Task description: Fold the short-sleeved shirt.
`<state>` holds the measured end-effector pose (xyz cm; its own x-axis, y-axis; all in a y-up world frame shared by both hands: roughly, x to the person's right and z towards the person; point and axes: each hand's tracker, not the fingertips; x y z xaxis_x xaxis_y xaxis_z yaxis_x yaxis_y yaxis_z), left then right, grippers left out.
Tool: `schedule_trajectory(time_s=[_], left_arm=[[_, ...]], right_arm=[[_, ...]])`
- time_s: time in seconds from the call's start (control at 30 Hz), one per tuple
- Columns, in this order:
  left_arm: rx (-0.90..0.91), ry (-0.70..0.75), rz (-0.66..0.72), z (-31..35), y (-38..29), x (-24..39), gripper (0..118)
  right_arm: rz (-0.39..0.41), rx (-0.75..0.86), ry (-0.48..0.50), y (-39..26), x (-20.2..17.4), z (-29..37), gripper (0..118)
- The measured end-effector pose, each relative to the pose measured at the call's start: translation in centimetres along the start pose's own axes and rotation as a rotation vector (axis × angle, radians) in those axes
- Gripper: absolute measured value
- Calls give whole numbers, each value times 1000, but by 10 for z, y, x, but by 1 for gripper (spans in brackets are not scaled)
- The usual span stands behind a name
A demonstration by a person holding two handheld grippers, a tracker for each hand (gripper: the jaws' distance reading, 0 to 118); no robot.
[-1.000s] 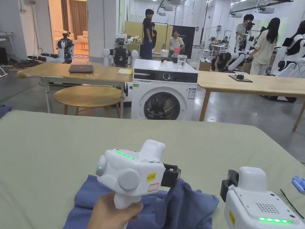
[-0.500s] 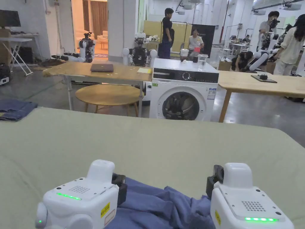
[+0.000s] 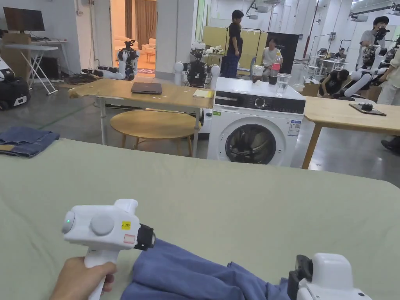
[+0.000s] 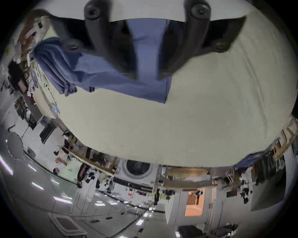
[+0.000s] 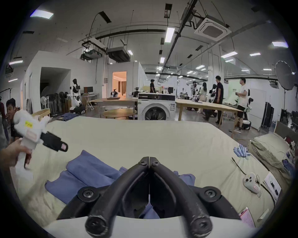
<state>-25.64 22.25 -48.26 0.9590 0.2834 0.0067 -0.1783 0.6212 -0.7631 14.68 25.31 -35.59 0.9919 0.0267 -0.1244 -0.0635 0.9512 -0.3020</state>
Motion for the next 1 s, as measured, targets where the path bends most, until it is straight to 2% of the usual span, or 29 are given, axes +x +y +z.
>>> schedule_trajectory(time_s=[0.03,0.07,0.17,0.3,0.37,0.4,0.43,0.47,0.5,0.57,0.63,0.83,0.87,0.9,0.97,1.0], left_arm=[[-29,-1,14,-13,7,-2,51],[-50,3,23,-26,14,-4,53],[-105,43,5,-65,24,-7,70],[-214,164,5,-116,22,-10,71],[-194,169,-11,-118,20,-3,71],[-156,197,-31,-114,20,2,66],[-140,211,-64,-112,18,8,54],[-118,224,-129,-111,15,14,34],[-110,220,-172,-110,11,18,3],[-130,127,-165,-104,7,21,0],[-115,111,-118,-93,0,22,0],[21,107,-155,-24,-17,17,0],[55,107,-142,-11,-19,15,0],[71,102,-130,3,-22,12,0],[111,124,-111,30,-30,6,0],[115,117,-114,42,-35,2,0]], right_arm=[[1,-9,-8,-1,3,-3,0],[2,-18,-16,-3,7,-5,0],[1,-44,-42,-8,19,-12,0],[-8,-79,-77,-14,35,-17,0],[-11,-93,-94,-17,45,-16,0],[-9,-99,-107,-19,49,-16,0],[-14,-106,-118,-20,53,-16,0],[-25,-110,-125,-21,57,-15,0],[-37,-114,-126,-22,61,-14,0],[-49,-128,-133,-23,67,-13,0],[-61,-136,-136,-24,74,-10,0],[-95,-239,-119,-22,101,-8,0],[-96,-276,-113,-22,105,-11,2],[-108,-293,-107,-24,109,-14,13],[-137,-346,-99,-29,116,-23,40],[-163,-358,-87,-31,121,-28,57]])
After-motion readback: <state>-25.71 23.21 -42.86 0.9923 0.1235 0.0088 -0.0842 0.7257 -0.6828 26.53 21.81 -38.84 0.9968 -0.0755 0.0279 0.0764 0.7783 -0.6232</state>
